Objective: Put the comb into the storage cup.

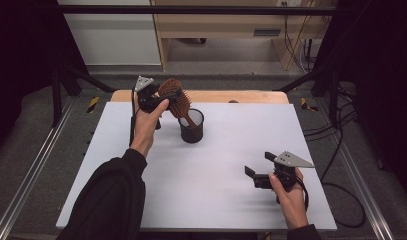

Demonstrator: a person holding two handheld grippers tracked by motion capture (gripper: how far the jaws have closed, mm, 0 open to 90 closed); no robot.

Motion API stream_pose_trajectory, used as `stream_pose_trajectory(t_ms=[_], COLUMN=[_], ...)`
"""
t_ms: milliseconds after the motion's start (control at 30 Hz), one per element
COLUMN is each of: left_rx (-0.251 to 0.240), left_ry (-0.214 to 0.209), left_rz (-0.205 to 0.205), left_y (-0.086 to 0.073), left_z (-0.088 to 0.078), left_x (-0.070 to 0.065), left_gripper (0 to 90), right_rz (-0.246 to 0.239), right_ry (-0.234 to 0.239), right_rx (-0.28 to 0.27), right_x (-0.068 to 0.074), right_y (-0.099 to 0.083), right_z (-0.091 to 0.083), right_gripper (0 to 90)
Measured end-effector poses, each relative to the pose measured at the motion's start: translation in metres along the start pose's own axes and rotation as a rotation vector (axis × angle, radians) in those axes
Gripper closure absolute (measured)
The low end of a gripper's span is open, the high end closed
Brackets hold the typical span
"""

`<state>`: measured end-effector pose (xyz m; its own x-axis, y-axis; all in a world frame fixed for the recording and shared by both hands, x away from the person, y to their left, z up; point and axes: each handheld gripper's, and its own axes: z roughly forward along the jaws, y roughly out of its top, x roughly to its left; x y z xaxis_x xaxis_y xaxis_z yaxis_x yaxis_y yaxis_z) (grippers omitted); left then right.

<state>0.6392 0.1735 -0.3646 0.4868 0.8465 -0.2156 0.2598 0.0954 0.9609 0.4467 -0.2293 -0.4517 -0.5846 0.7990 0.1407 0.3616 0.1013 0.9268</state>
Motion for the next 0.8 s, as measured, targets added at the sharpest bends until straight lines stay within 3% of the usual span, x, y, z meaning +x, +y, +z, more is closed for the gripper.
stream_pose_trajectory(t_ms=[800], left_rx=[-0.040], left_ry=[0.008], left_rz=[0.034], left_y=[0.0016], left_z=[-0.0091], left_x=[-0.0009], left_gripper=[4.3], right_rz=[-0.018], right_ry=[-0.003], right_rx=[0.009], right_x=[0.0006], right_y=[-0.0002], right_z=[0.0013], right_gripper=[3.1])
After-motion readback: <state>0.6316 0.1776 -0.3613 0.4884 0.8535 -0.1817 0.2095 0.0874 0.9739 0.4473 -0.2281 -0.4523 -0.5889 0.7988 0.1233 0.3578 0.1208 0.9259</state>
